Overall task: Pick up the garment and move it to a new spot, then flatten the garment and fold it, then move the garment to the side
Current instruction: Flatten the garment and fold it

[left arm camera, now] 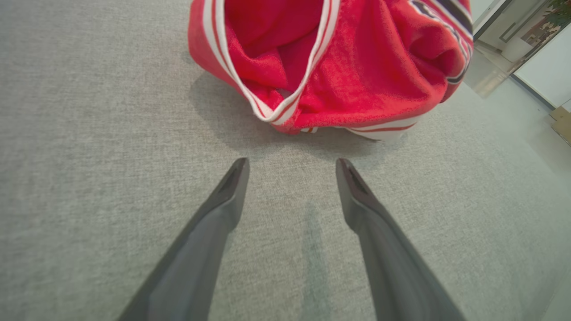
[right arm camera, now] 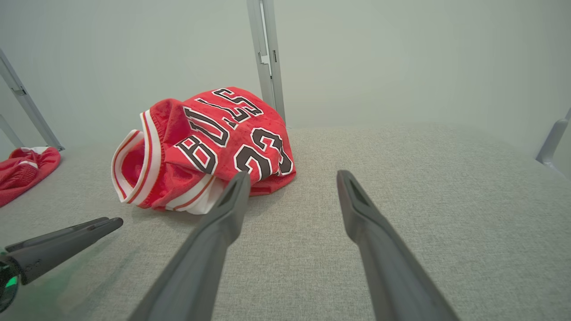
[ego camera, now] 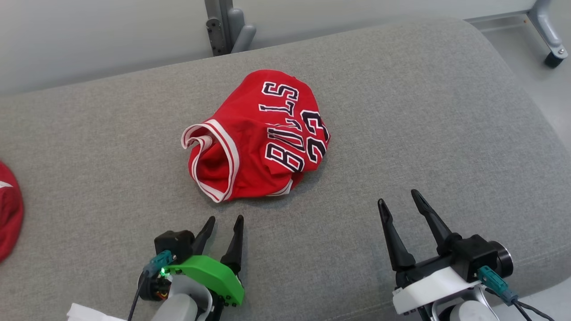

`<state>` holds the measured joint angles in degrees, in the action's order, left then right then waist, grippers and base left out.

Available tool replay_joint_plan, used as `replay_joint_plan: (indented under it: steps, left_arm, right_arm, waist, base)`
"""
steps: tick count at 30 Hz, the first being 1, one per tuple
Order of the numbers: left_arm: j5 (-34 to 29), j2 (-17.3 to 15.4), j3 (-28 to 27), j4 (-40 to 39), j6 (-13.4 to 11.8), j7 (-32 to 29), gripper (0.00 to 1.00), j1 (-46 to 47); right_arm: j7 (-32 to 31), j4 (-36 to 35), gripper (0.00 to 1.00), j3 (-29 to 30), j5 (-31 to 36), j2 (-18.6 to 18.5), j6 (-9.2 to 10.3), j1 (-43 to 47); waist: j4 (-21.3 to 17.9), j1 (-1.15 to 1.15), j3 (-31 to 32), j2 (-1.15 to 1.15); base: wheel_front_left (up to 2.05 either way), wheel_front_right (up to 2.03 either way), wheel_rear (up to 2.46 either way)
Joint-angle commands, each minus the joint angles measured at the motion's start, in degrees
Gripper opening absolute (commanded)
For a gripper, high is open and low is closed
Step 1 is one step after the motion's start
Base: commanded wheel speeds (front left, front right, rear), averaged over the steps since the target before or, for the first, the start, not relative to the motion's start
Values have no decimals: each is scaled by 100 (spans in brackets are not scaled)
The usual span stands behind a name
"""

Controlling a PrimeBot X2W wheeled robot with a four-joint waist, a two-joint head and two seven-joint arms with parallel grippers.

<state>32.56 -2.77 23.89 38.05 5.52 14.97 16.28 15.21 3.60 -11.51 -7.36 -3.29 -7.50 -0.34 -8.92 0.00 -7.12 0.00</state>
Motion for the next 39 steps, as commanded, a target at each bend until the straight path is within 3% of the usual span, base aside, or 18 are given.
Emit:
replay_joint_plan:
  steps: [1,19,20,21,22,30,39]
  left_arm:
    - [29,-21,30,77,39,20,100,222]
    - [-303,-21,-429,-99,41,20,100,655]
    - [-325,-21,-440,-123,44,20,51,647]
    - [-304,-21,-438,-141,54,20,10,631]
    - [-291,-21,-420,-145,62,20,0,623]
    - [-133,-20,-149,-230,152,20,0,935]
    - [1210,-21,283,-455,192,-214,0,1762]
  right_arm:
    - [0,-34,100,-18,-22,-17,2,-85]
    - [0,-32,100,-20,-65,8,2,-251]
    - [0,-26,100,-22,-70,13,2,-253]
    - [0,-18,100,-31,-76,15,2,-254]
    - [0,-10,100,-47,-86,18,2,-258]
    - [0,37,100,-117,-229,36,2,-209]
    - [0,90,100,-183,-448,36,2,-112]
  waist:
    - [-180,0,-202,0]
    - [-323,0,-419,0]
    - [-333,0,-396,0]
    - [-344,0,-372,0]
    - [-358,0,-346,0]
    - [-596,0,-76,0]
    - [-1065,0,250,0]
  base:
    - [0,0,0]
    - [0,0,0]
    - [0,0,0]
    - [0,0,0]
    - [0,0,0]
    - [0,0,0]
    - [0,0,0]
